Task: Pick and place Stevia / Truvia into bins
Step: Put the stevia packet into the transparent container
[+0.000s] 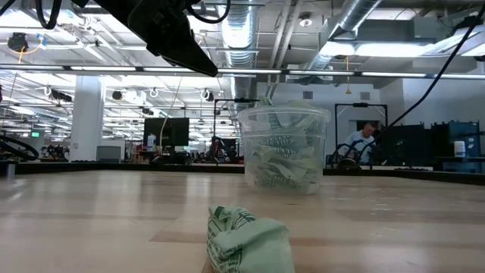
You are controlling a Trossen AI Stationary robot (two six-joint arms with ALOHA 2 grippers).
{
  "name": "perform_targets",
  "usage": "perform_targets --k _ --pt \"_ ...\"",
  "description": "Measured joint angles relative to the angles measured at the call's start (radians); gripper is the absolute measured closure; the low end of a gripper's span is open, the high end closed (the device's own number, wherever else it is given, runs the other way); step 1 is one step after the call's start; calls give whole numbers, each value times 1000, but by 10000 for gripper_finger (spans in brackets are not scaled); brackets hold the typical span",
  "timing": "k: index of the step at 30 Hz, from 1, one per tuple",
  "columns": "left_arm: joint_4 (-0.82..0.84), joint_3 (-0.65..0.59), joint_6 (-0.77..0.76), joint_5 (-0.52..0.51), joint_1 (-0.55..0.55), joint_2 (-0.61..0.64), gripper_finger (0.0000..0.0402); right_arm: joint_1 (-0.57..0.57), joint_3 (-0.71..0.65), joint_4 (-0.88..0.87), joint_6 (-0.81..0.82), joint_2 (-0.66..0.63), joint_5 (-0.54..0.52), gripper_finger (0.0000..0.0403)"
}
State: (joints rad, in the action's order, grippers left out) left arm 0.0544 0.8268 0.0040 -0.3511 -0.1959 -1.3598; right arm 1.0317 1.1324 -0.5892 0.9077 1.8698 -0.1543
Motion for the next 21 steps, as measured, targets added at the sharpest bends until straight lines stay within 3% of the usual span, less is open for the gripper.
perform_targets --k 4,13,21 --pt "0 0 0 0 0 0 343 -1 0 0 0 0 0 396" --pt "0 0 0 0 0 0 343 -48 20 -7 -25 0 -1 400" --pt "0 0 0 0 0 0 343 -183 136 -73 -154 0 -45 401"
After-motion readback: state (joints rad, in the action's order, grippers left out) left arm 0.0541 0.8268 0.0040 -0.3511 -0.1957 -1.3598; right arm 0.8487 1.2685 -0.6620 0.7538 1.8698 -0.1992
